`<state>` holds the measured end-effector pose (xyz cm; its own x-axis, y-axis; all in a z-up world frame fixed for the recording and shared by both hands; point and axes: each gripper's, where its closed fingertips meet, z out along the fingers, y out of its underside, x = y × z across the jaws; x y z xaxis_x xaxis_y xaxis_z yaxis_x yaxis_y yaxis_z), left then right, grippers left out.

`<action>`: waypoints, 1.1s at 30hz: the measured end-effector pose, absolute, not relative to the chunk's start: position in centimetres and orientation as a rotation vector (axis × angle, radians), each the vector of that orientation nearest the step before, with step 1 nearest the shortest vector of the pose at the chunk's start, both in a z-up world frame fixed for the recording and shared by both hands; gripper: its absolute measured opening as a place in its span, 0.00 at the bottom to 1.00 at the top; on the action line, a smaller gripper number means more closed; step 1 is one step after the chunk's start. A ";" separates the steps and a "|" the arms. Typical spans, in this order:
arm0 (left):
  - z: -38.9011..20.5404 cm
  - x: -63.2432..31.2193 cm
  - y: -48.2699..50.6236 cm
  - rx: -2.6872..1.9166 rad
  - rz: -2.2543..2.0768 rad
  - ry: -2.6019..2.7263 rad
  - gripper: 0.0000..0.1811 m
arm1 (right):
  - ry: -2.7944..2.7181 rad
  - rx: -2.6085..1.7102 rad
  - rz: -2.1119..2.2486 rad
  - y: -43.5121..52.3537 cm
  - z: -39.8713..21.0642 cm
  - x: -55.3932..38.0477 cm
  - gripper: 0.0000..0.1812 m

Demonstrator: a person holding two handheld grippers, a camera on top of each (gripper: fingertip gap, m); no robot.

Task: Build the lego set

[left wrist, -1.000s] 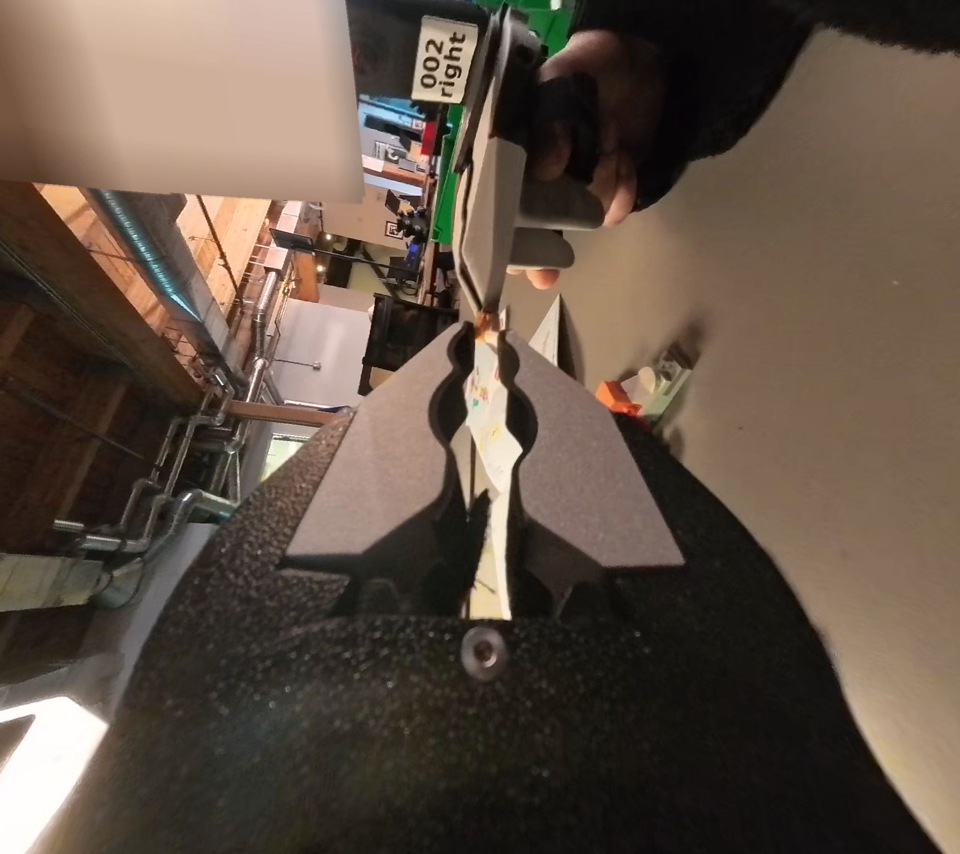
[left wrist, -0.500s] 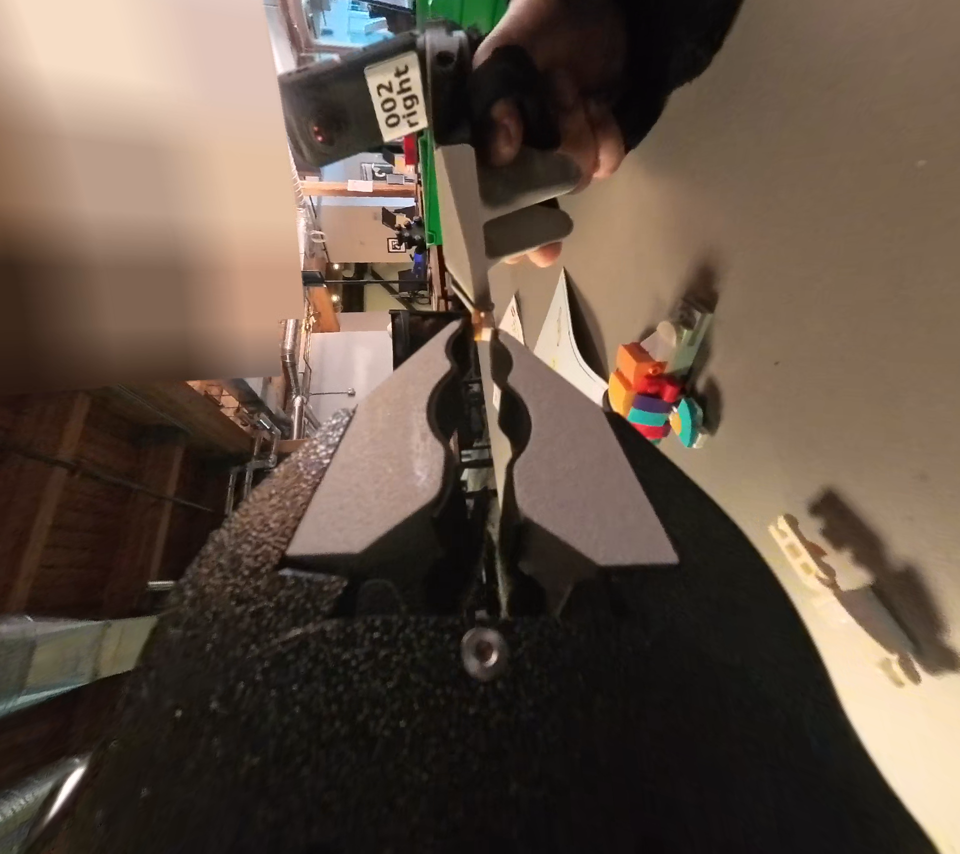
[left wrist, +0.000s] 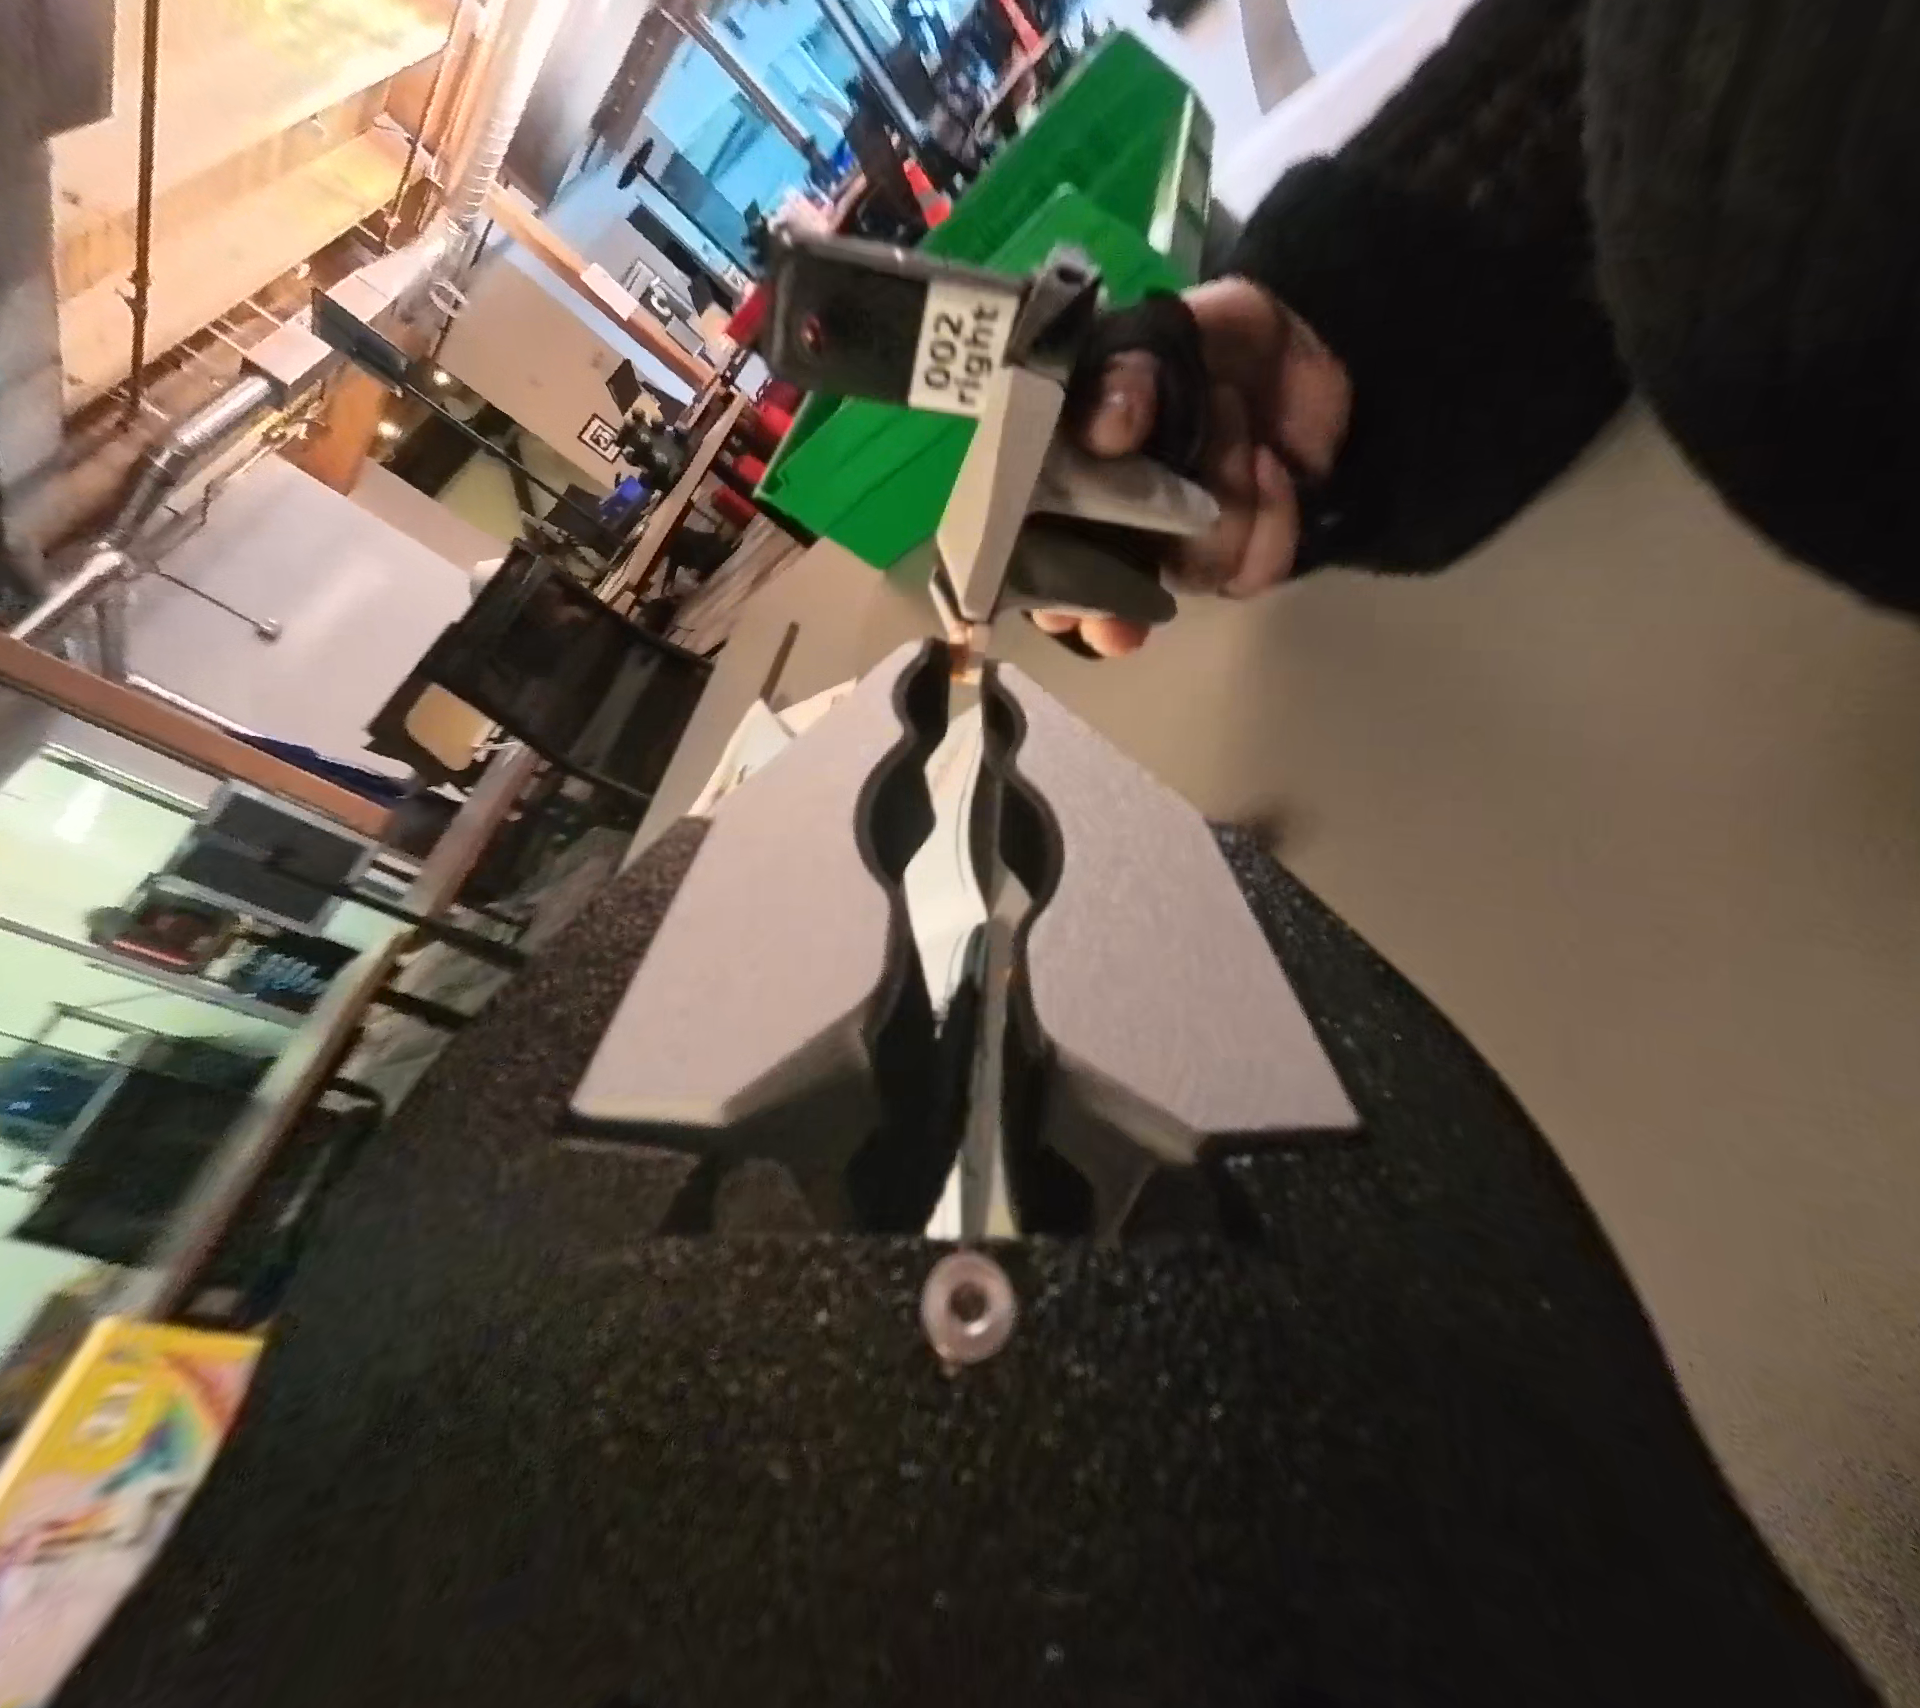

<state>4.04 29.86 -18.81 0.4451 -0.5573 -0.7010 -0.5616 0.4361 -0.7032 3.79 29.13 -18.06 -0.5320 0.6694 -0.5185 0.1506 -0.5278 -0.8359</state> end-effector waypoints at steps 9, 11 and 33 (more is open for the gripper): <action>-16.5 5.1 29.1 -1.150 -0.185 1.076 0.02 | -1.058 -1.250 2.612 28.7 -15.7 4.5 0.00; -16.4 5.0 29.3 -1.169 -0.197 1.073 0.02 | -1.025 -1.252 2.642 28.8 -15.7 4.3 0.00; -17.9 3.4 31.5 -1.350 -0.160 0.914 0.02 | -0.986 -1.382 2.323 31.4 -17.0 3.3 0.02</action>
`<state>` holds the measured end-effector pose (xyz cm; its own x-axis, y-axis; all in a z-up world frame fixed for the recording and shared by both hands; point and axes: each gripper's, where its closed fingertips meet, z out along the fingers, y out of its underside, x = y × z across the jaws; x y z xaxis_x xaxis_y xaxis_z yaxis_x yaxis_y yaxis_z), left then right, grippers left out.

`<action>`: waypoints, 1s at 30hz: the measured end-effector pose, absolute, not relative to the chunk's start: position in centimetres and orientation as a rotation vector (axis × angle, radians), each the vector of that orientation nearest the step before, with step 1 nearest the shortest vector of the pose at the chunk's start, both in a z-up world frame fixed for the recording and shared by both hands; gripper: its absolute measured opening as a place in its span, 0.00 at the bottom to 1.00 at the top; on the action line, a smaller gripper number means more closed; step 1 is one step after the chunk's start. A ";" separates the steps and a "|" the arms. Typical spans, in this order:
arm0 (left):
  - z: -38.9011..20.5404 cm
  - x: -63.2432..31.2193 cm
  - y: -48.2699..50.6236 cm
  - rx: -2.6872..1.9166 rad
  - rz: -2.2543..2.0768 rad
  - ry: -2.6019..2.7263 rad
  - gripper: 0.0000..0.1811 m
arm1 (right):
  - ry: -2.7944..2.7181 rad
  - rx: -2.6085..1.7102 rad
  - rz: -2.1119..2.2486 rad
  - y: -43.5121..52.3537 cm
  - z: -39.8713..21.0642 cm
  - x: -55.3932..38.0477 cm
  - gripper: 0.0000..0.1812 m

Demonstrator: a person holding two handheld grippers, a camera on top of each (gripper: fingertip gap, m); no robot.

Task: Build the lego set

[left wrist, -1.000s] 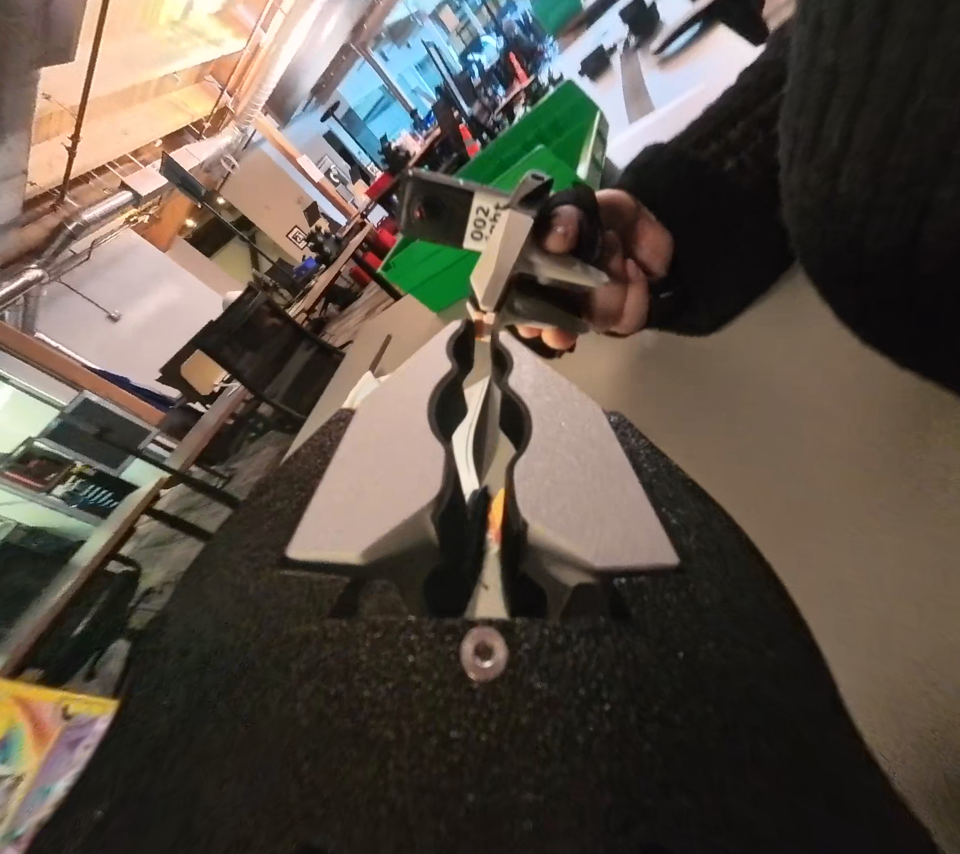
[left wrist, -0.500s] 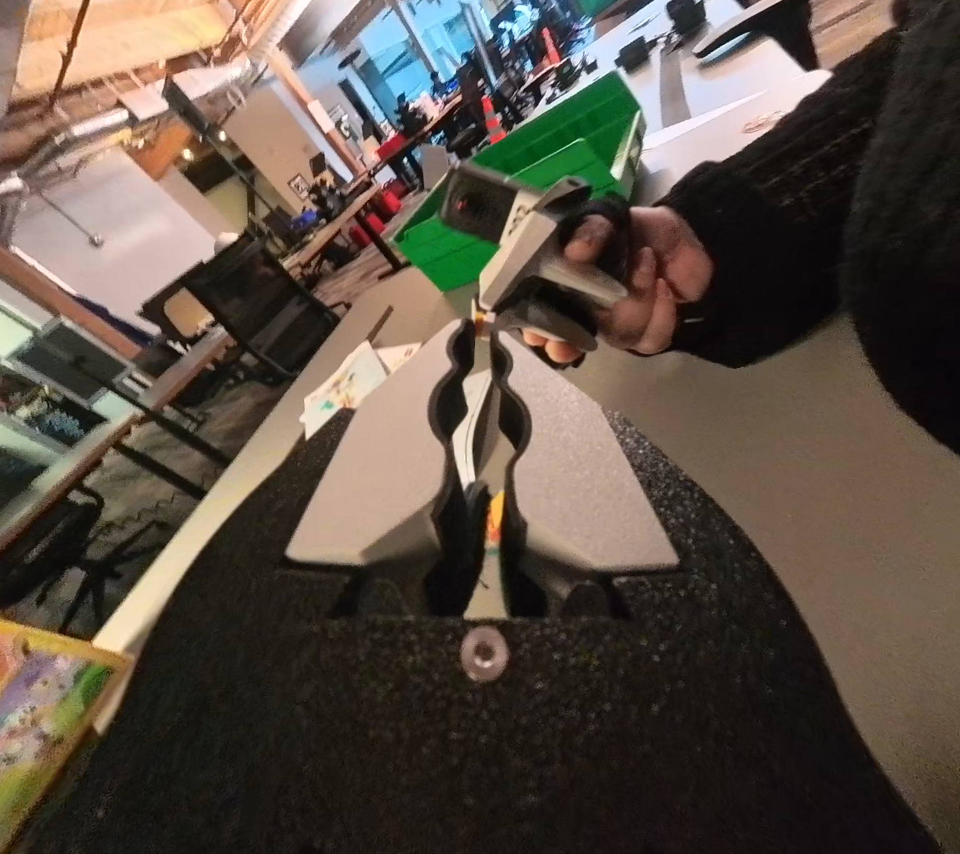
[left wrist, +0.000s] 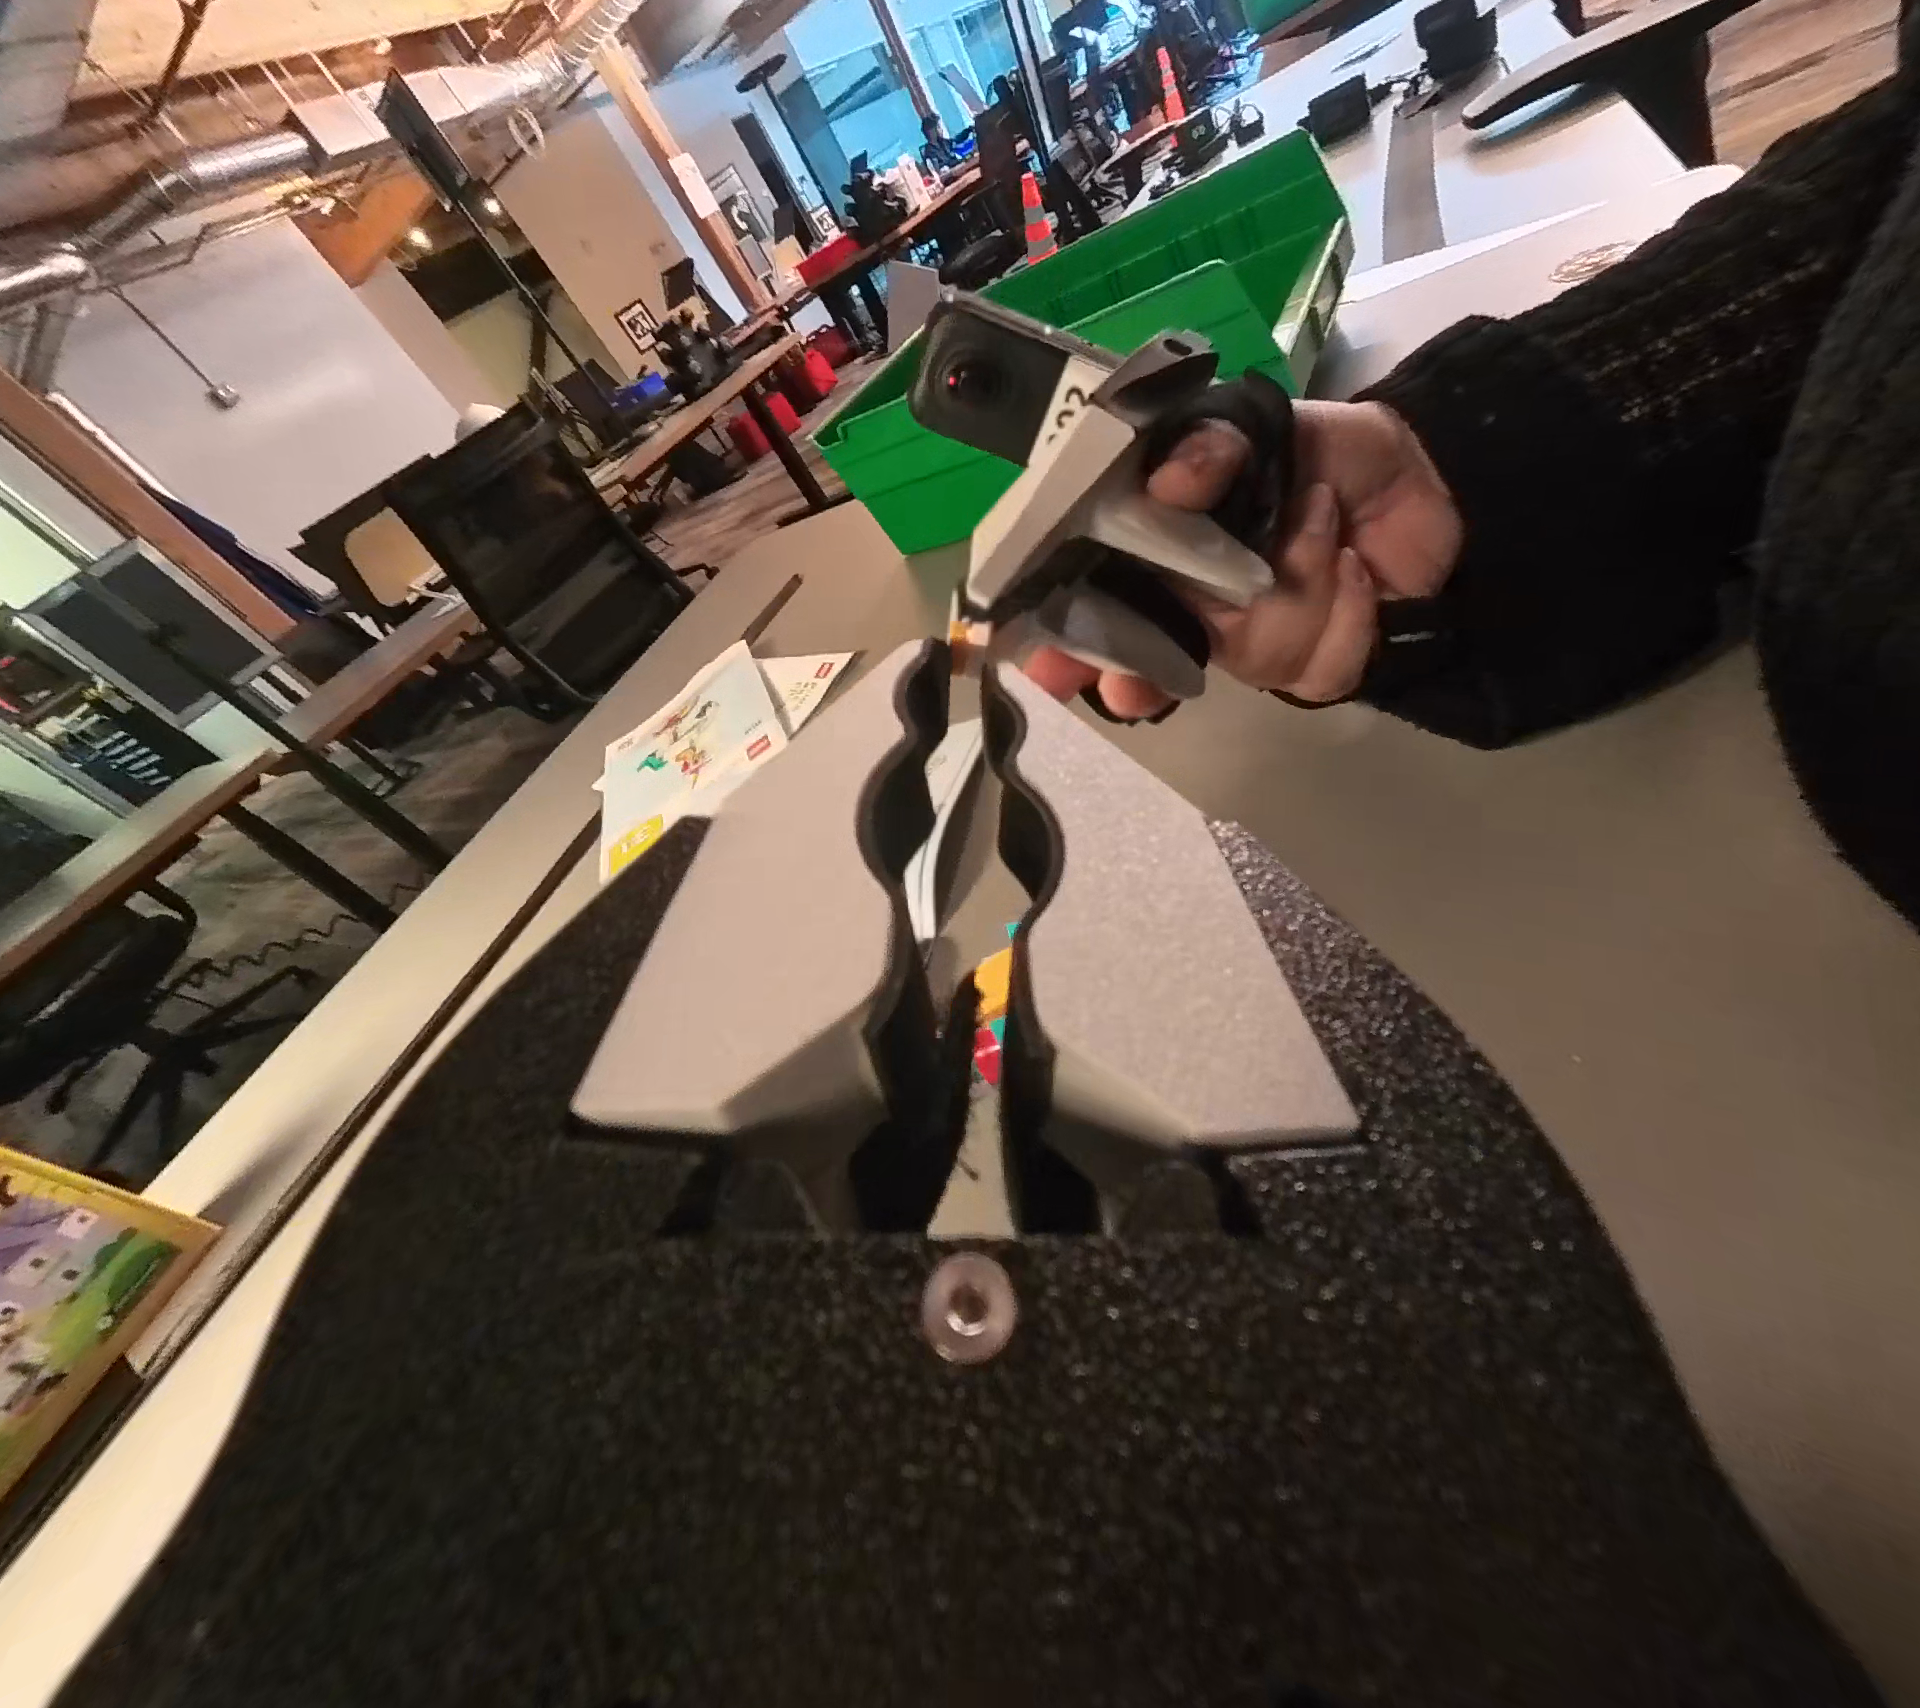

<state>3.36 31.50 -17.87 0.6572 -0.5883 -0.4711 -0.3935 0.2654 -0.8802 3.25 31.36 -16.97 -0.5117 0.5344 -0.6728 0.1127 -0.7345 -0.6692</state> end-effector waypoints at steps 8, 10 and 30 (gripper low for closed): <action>-17.9 3.7 31.3 -1.323 -0.104 0.964 0.02 | -1.029 -1.380 2.353 31.0 -17.2 3.5 0.00; -17.9 3.7 31.3 -1.318 -0.090 0.971 0.01 | -1.032 -1.386 2.355 31.0 -17.2 3.5 0.01; -17.0 4.5 30.2 -1.172 -0.007 1.076 0.12 | -0.992 -1.365 2.565 30.5 -16.7 3.8 0.00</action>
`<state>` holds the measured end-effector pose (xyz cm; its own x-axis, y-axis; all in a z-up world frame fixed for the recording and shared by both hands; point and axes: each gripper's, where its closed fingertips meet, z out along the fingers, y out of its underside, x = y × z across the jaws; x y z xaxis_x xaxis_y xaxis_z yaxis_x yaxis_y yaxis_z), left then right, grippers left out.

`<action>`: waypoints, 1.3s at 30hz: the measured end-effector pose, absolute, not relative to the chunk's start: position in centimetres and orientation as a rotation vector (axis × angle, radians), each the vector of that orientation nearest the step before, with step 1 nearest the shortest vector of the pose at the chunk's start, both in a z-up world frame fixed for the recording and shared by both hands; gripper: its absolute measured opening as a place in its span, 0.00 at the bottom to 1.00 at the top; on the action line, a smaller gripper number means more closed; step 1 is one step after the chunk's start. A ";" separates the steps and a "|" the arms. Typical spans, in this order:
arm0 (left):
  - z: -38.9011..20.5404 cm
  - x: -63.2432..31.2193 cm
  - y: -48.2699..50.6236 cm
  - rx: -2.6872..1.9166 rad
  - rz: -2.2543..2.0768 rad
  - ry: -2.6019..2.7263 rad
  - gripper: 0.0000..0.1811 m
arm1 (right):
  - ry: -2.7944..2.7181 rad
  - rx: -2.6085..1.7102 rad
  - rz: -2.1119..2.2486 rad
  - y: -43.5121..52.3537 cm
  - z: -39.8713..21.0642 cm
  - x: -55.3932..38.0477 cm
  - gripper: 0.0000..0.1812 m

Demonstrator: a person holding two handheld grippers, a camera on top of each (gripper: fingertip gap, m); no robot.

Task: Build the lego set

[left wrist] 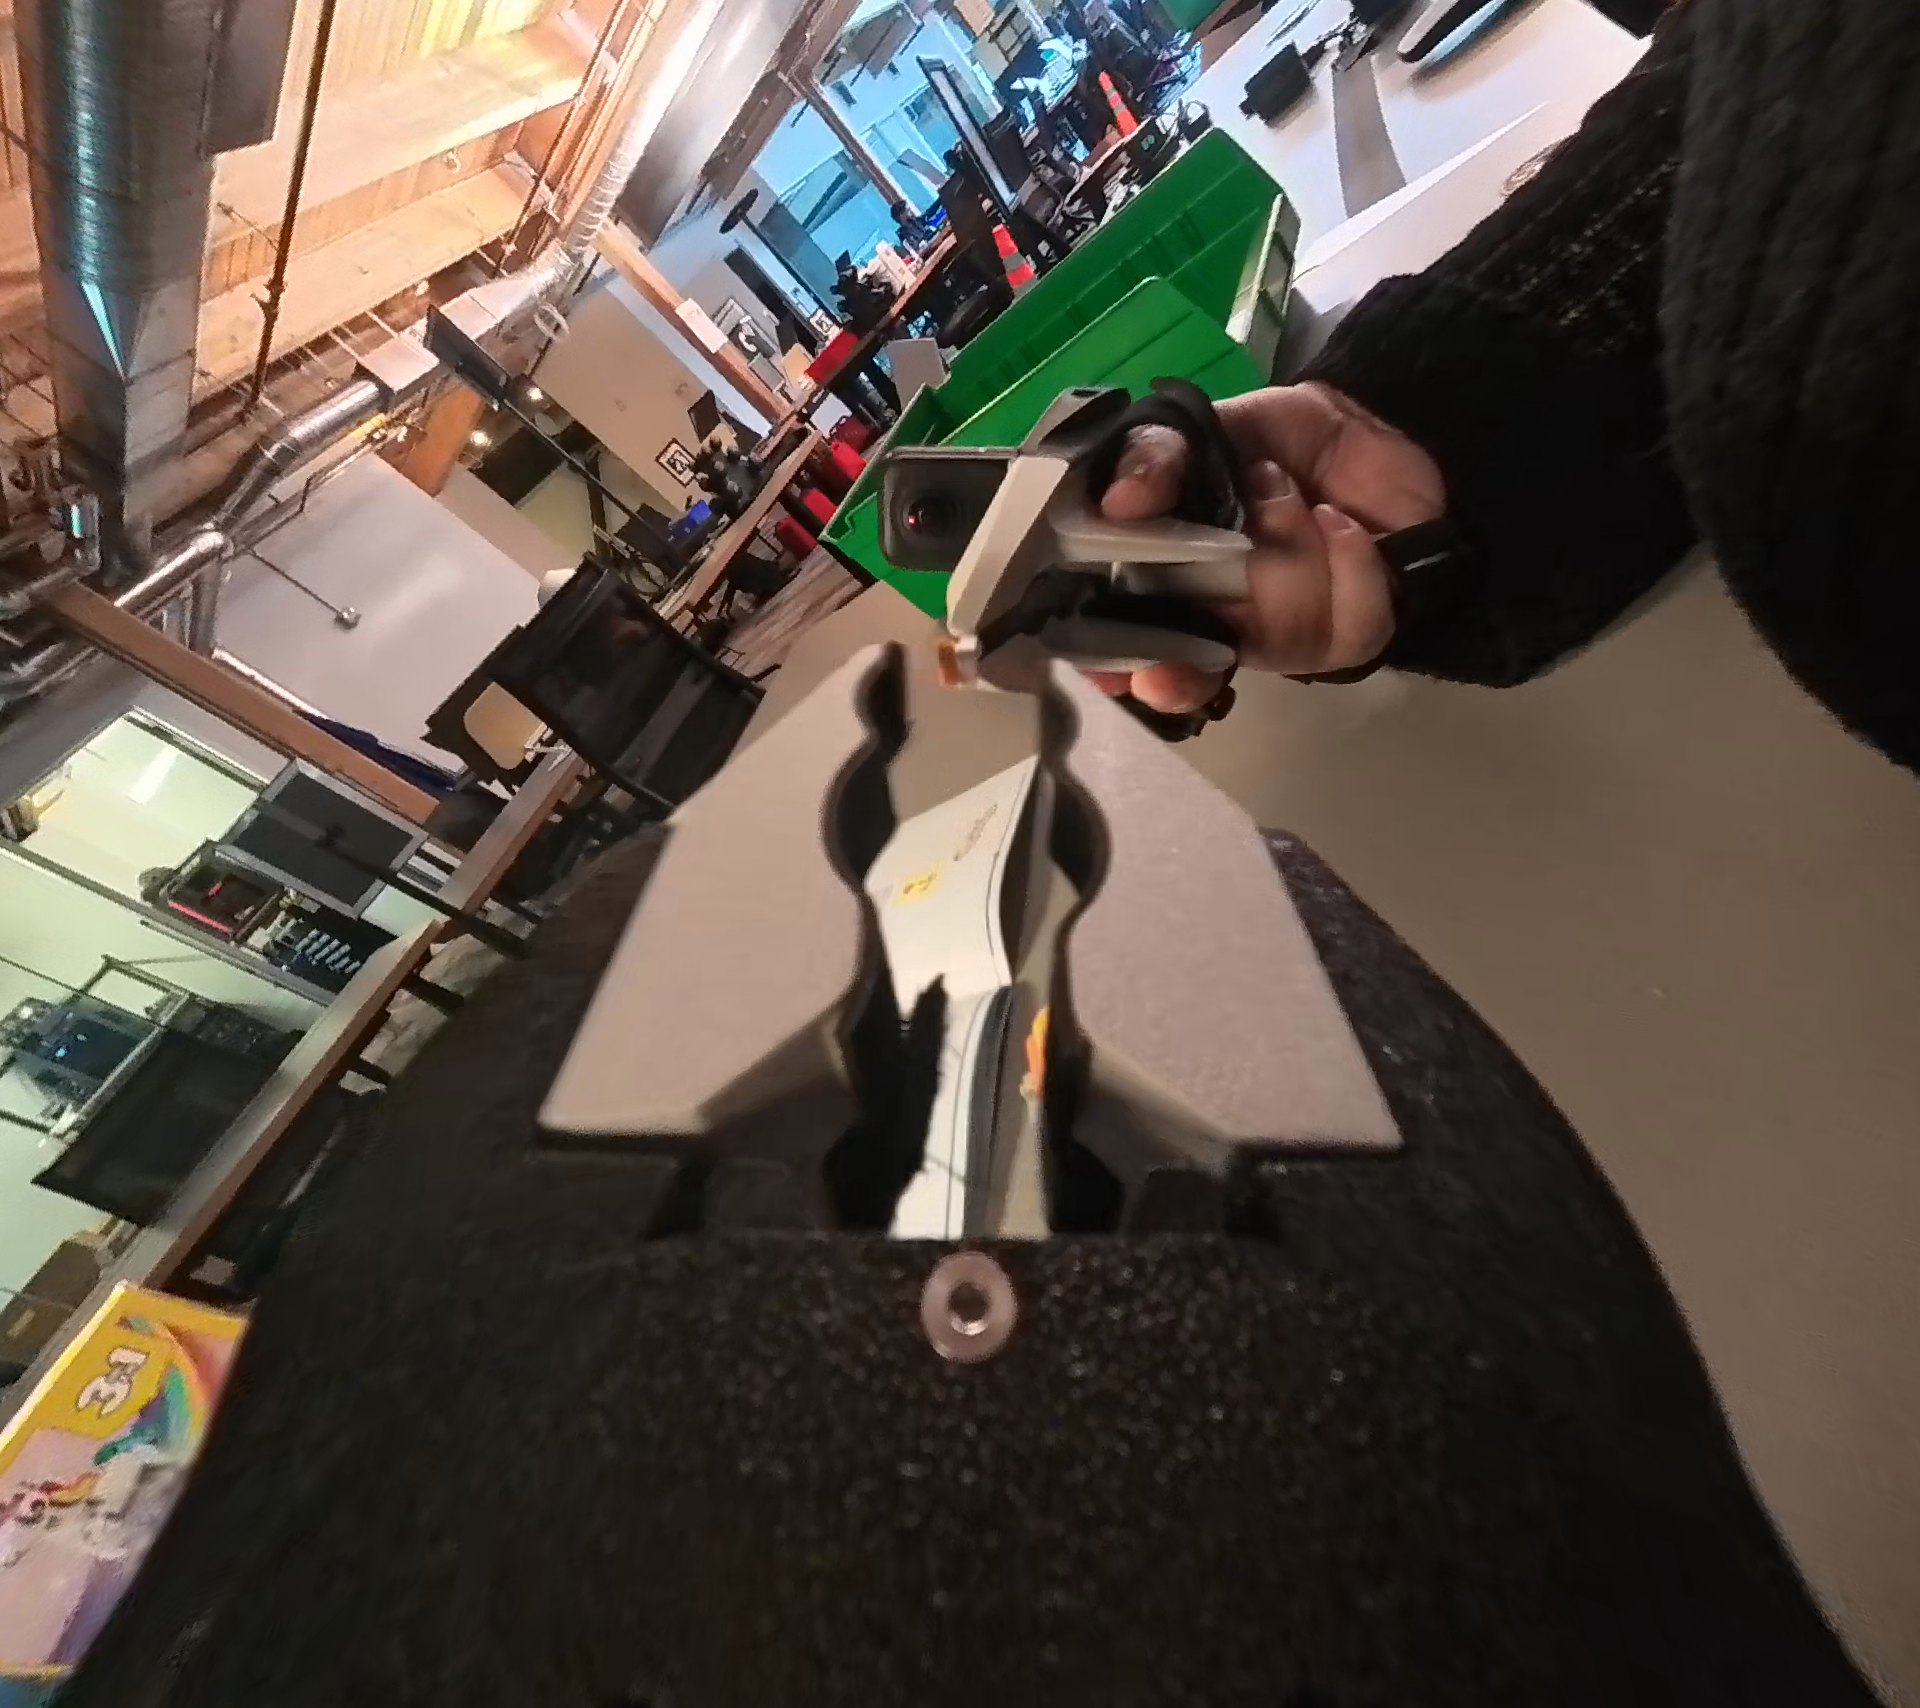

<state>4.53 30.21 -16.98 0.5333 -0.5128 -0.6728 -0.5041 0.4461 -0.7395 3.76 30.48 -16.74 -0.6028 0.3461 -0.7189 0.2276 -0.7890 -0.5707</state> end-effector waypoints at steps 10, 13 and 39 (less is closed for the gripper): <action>-16.7 5.0 30.2 -1.124 0.102 1.114 0.03 | -1.023 -1.351 2.593 29.9 -16.6 3.9 0.00; -16.7 5.1 30.0 -1.137 0.090 1.135 0.02 | -1.000 -1.351 2.635 29.8 -16.3 3.9 0.00; -15.6 5.0 29.1 -1.436 -0.882 0.713 0.19 | -1.259 -0.968 1.940 29.1 -15.0 4.9 0.00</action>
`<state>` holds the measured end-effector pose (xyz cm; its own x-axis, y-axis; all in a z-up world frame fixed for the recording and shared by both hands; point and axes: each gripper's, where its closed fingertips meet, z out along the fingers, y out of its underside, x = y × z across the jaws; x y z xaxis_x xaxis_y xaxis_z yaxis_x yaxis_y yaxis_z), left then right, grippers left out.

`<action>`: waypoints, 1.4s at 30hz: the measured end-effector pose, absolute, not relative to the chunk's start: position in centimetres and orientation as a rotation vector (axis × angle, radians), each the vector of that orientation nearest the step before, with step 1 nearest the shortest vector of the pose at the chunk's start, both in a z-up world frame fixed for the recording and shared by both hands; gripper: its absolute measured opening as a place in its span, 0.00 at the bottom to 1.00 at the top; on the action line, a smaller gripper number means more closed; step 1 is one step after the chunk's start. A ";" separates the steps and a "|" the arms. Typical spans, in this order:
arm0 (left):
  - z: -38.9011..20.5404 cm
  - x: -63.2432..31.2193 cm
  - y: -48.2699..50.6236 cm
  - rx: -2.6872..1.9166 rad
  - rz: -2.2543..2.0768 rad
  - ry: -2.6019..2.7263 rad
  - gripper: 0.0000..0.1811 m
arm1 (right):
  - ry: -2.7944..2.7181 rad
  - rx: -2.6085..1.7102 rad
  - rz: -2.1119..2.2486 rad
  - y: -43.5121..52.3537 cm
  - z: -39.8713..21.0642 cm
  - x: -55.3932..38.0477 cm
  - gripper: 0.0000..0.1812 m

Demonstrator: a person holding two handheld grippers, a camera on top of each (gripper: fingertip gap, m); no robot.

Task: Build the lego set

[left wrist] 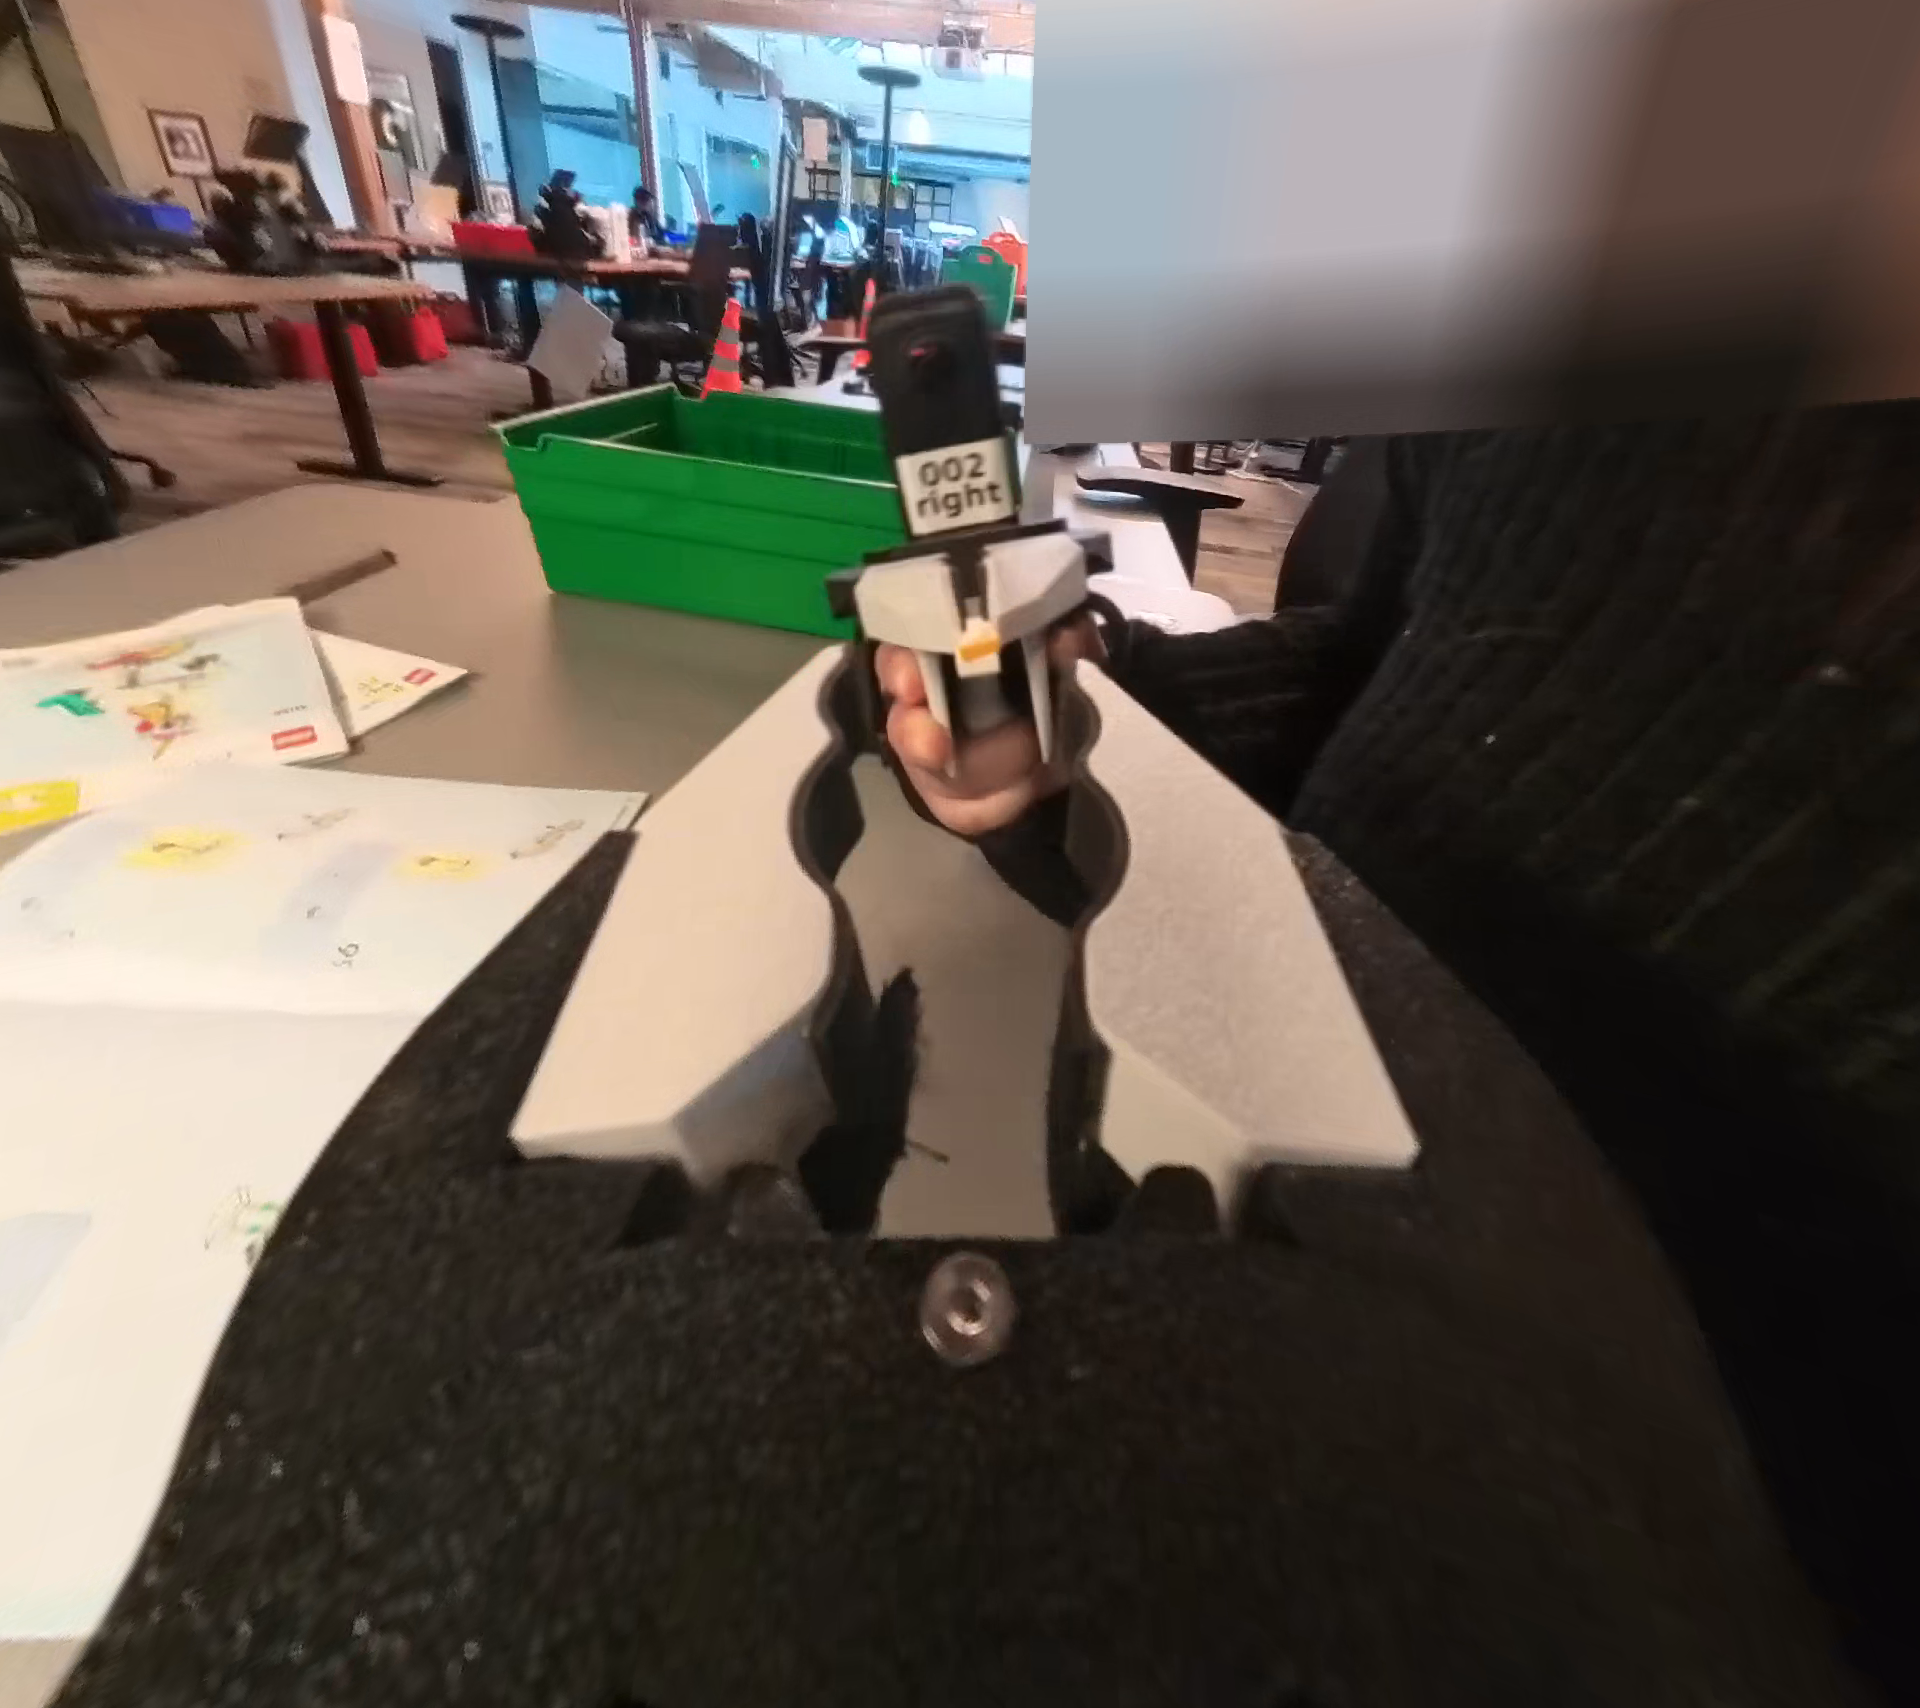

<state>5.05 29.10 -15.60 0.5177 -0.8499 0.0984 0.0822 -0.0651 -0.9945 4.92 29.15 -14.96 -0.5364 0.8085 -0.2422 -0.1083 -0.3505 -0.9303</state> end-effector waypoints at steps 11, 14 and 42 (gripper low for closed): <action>-15.9 5.7 27.9 -1.471 -0.900 0.831 0.05 | -1.368 -0.855 1.779 27.8 -15.5 5.0 0.00; -16.0 5.8 27.8 -1.474 -0.914 0.841 0.03 | -1.379 -0.852 1.767 27.7 -15.7 5.0 0.00; -15.3 6.1 27.2 -1.465 -1.065 0.788 0.15 | -1.349 -0.796 1.821 27.2 -15.3 5.4 0.00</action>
<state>6.11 27.24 -15.34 0.3730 -0.9081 0.1905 0.0831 -0.1718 -0.9816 5.40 27.16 -15.31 -0.5477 0.8346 -0.0586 -0.1873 -0.1906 -0.9636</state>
